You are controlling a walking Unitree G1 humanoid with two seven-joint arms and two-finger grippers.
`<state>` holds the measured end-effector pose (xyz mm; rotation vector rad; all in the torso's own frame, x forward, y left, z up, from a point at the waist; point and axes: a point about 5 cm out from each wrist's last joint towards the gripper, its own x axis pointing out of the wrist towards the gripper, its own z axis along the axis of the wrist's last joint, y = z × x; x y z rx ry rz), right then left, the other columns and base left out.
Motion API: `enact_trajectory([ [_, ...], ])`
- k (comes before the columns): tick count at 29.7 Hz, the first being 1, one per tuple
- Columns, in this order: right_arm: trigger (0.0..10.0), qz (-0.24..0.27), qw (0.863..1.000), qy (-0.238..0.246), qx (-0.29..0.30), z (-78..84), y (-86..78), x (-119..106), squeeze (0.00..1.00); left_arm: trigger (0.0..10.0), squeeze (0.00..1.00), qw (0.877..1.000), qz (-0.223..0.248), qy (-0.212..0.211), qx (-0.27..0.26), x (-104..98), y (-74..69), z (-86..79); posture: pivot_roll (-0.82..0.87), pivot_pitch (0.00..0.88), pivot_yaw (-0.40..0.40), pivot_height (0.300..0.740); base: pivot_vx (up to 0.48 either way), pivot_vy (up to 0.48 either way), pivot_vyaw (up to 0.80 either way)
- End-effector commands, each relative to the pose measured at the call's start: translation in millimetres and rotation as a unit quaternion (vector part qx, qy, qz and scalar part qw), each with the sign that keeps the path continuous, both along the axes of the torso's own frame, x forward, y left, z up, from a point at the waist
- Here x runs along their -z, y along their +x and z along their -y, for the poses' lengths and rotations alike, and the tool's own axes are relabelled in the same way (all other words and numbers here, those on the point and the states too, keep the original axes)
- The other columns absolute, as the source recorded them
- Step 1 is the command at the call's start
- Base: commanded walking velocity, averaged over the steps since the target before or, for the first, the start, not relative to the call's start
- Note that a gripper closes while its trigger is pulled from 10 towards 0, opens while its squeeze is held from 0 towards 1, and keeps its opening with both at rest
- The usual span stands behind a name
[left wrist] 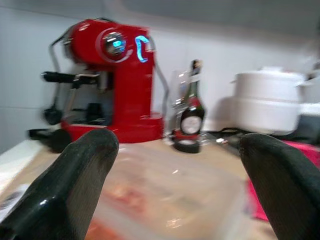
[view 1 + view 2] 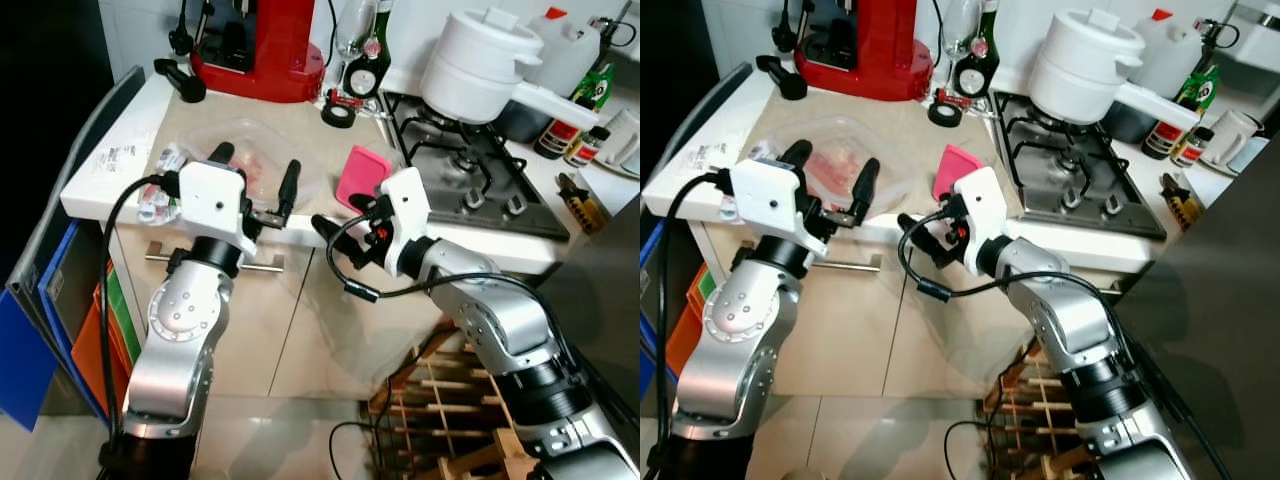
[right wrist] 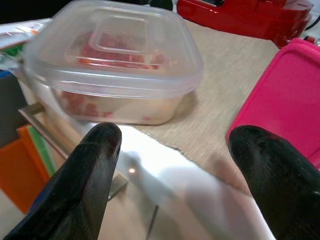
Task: Restocking fridge
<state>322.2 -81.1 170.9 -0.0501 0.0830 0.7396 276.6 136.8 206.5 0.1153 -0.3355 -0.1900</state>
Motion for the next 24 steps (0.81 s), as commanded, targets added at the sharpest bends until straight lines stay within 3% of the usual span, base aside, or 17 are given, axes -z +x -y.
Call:
enact_trajectory([
  [1,10.0,0.022,1.0,-0.016,0.006,0.6,4.9,-2.3,0.0,10.0,0.0,1.0,-0.011,0.006,-0.019,4.9,1.0,-5.1,0.18,0.0,-0.178,0.74,0.0,0.0,0.0],
  [5,10.0,0.054,0.998,-0.028,0.024,0.6,16.1,-8.8,0.0,10.0,0.0,0.999,-0.032,-0.025,-0.005,13.8,-3.5,-12.4,0.19,0.0,-0.182,0.74,0.0,0.0,0.0],
  [12,10.0,0.099,0.994,-0.044,0.034,-2.1,31.7,-18.6,0.0,10.0,0.0,0.995,-0.086,0.028,0.028,51.7,-28.6,-16.3,0.19,0.0,-0.182,0.74,0.0,0.0,0.0],
  [15,10.0,0.112,0.991,-0.059,0.04,-0.5,40.8,-20.5,0.0,10.0,0.0,0.991,-0.093,0.081,0.059,71.0,-46.1,-10.2,0.2,0.0,-0.192,0.74,0.0,0.0,0.0],
  [19,10.0,0.128,0.986,-0.095,0.042,4.6,49.2,-18.6,0.0,10.0,0.0,0.986,-0.111,0.098,0.072,89.1,-55.5,-9.0,0.2,0.0,-0.197,0.74,0.0,0.0,0.0],
  [24,10.0,0.146,0.976,-0.147,0.071,17.7,66.3,-19.2,0.0,10.0,0.0,0.986,-0.111,0.1,0.078,94.5,-58.4,-5.5,0.2,0.0,-0.206,0.74,0.0,0.0,0.0],
])
